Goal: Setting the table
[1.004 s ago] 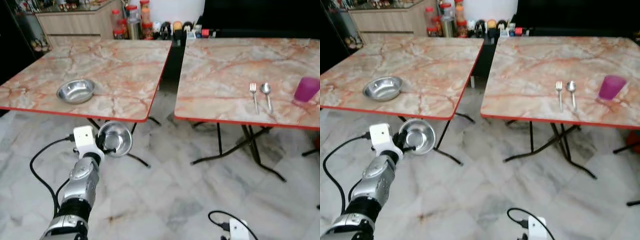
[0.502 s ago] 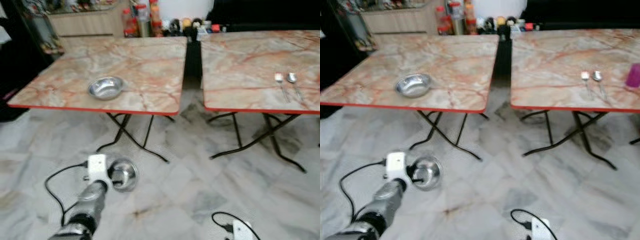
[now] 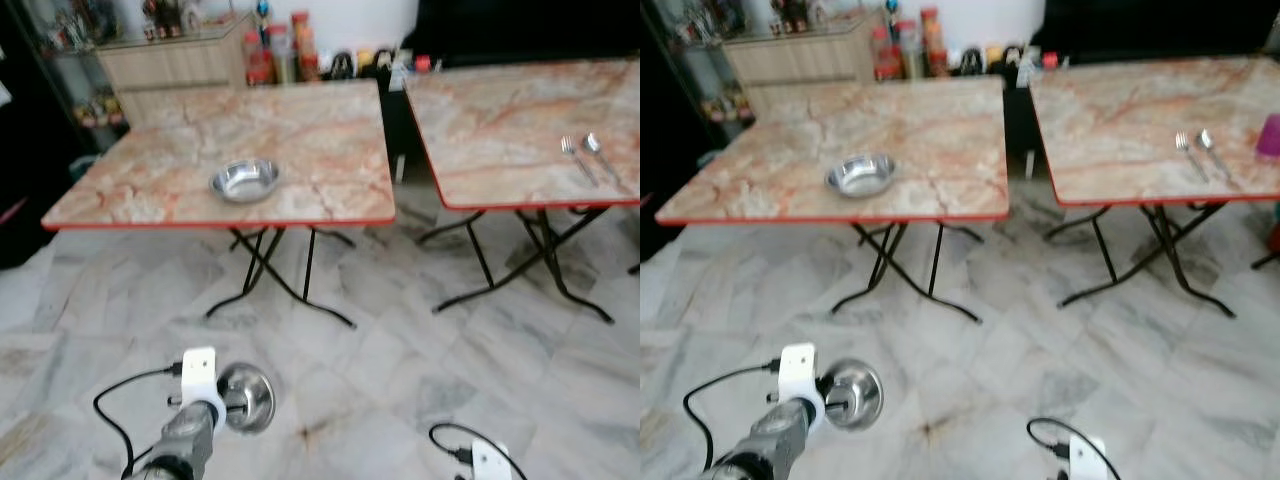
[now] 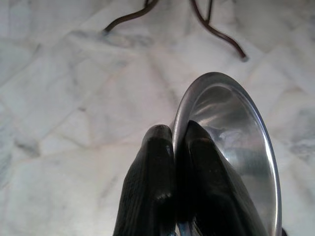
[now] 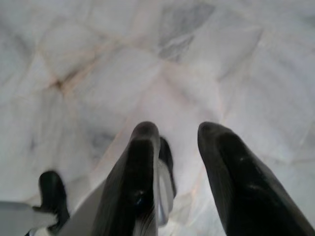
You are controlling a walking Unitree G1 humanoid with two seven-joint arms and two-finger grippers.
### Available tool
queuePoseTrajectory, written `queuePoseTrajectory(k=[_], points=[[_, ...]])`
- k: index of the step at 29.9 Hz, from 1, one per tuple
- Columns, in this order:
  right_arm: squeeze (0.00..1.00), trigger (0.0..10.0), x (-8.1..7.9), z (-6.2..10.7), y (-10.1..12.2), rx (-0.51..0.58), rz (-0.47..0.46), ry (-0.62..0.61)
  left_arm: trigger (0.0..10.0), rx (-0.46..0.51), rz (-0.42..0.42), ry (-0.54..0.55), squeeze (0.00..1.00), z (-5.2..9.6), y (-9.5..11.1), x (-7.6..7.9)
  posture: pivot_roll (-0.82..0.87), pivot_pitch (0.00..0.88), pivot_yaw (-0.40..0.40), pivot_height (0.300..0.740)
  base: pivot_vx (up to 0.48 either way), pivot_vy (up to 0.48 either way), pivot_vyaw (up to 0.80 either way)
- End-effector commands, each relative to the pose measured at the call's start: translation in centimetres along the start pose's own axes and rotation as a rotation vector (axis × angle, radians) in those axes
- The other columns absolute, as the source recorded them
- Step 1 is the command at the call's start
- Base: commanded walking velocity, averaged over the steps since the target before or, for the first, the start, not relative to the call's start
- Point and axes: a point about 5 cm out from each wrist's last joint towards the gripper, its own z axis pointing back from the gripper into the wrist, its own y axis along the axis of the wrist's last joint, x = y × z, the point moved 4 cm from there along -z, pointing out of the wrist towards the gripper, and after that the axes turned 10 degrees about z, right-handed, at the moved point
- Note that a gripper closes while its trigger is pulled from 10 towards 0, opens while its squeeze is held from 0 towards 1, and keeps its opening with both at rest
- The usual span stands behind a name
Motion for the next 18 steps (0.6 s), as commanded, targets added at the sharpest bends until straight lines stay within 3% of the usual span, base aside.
queuePoseTrajectory(k=[1, 14, 18], points=[[0.0, 10.0, -0.8, 0.0, 0.2, 0.001, 0.001, 0.021, 10.0, -0.034, -0.002, 0.049, 0.0, 0.3, -1.1, -1.4, -0.02, 0.0, 0.073, 0.74, 0.0, 0.409, 0.0], [0.0, 10.0, -1.1, 0.0, 0.2, 0.005, 0.003, 0.033, 10.0, -0.072, -0.009, 0.086, 0.0, 0.7, -2.4, -2.3, -0.02, 0.0, 0.08, 0.74, 0.0, 0.405, 0.0], [0.0, 10.0, -1.1, 0.0, 0.1, 0.001, 0.003, 0.036, 10.0, -0.098, -0.061, 0.106, 0.0, 1.0, -3.4, -2.8, -0.02, 0.0, 0.081, 0.74, 0.0, 0.0, 0.0]])
